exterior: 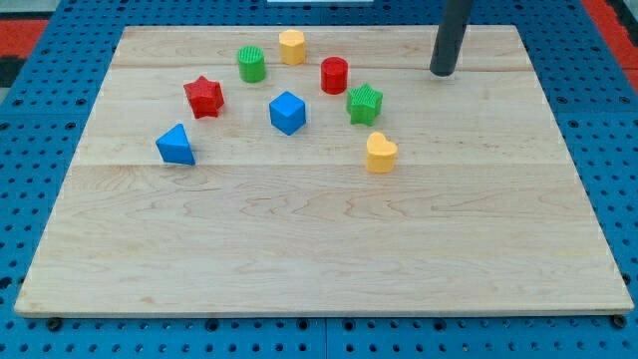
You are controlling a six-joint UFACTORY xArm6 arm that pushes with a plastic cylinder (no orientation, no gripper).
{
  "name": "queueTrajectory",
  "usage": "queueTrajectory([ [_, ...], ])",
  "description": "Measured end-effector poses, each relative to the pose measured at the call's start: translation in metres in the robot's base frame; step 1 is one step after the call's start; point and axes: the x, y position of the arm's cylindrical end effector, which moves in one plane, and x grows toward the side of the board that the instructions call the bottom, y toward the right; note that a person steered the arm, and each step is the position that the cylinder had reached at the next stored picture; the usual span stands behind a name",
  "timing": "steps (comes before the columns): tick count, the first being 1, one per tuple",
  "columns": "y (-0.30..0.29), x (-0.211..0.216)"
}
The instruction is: Move the blue cube towards the right center of the board
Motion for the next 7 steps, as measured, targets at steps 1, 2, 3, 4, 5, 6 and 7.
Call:
queueTrajectory([
  [1,0.007,0.000],
  [2,0.003,0.000],
  [3,-0.007,-0.010],
  [4,-0.031,-0.015],
  [5,-0.070,-0.024],
  [6,-0.126,-0.026],
  [7,-0.169,-0.012],
])
